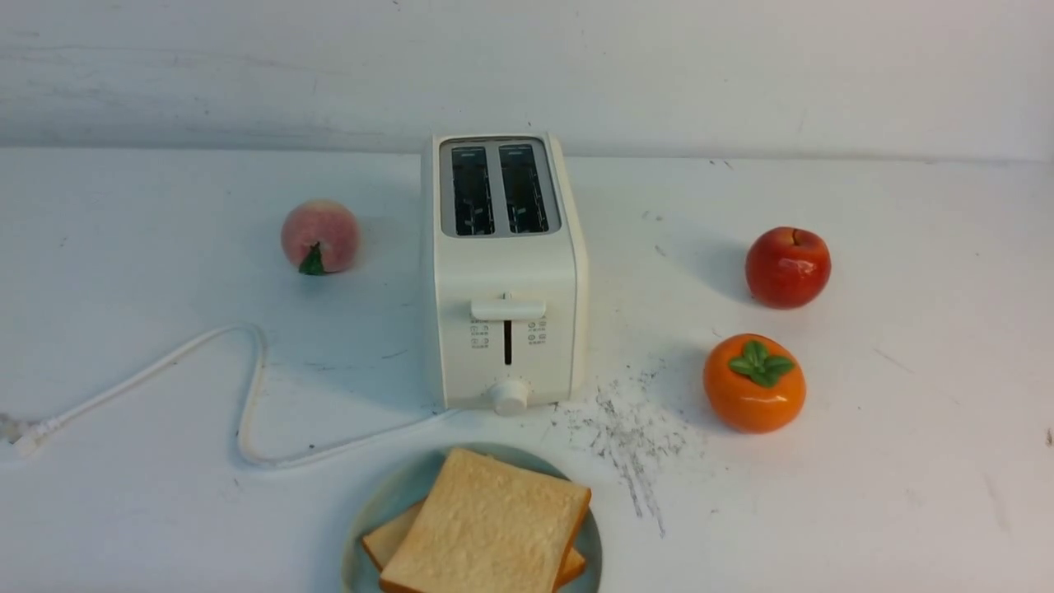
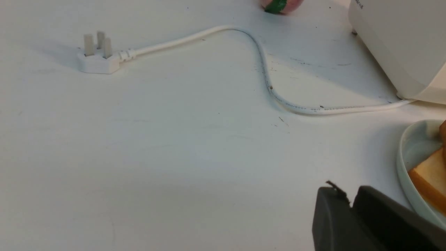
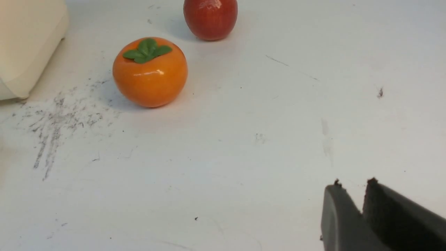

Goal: Take toasted bread from bread machine on white table place on plate.

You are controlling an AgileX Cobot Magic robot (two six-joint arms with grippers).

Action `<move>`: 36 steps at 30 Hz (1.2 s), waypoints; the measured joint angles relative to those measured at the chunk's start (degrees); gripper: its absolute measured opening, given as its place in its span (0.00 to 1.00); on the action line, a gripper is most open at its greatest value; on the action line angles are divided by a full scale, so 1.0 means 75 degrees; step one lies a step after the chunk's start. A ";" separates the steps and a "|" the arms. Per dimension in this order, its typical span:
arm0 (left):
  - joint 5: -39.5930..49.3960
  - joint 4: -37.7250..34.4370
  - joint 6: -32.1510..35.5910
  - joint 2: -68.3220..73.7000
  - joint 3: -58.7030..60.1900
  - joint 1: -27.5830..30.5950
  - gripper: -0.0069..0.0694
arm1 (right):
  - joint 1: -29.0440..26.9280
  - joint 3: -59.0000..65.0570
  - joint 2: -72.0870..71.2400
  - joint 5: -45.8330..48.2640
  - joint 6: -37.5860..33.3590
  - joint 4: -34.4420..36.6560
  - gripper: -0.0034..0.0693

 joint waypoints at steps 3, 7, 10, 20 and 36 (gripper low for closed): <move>0.0000 -0.0006 0.0000 0.0000 0.0000 0.0000 0.20 | 0.0000 0.0000 0.0000 0.0000 0.0000 0.0000 0.21; 0.0000 -0.0006 0.0000 0.0000 0.0000 0.0000 0.21 | 0.0000 0.0000 0.0000 0.0000 0.0000 0.0000 0.21; 0.0000 -0.0006 0.0000 0.0000 0.0000 0.0000 0.21 | 0.0000 0.0000 0.0000 0.0000 0.0000 0.0000 0.22; 0.0000 -0.0006 0.0000 0.0000 0.0000 0.0000 0.22 | 0.0000 0.0000 0.0000 0.0000 0.0000 0.0000 0.23; 0.0000 -0.0006 0.0000 0.0000 0.0000 0.0000 0.24 | 0.0000 0.0000 0.0000 0.0000 0.0000 0.0000 0.26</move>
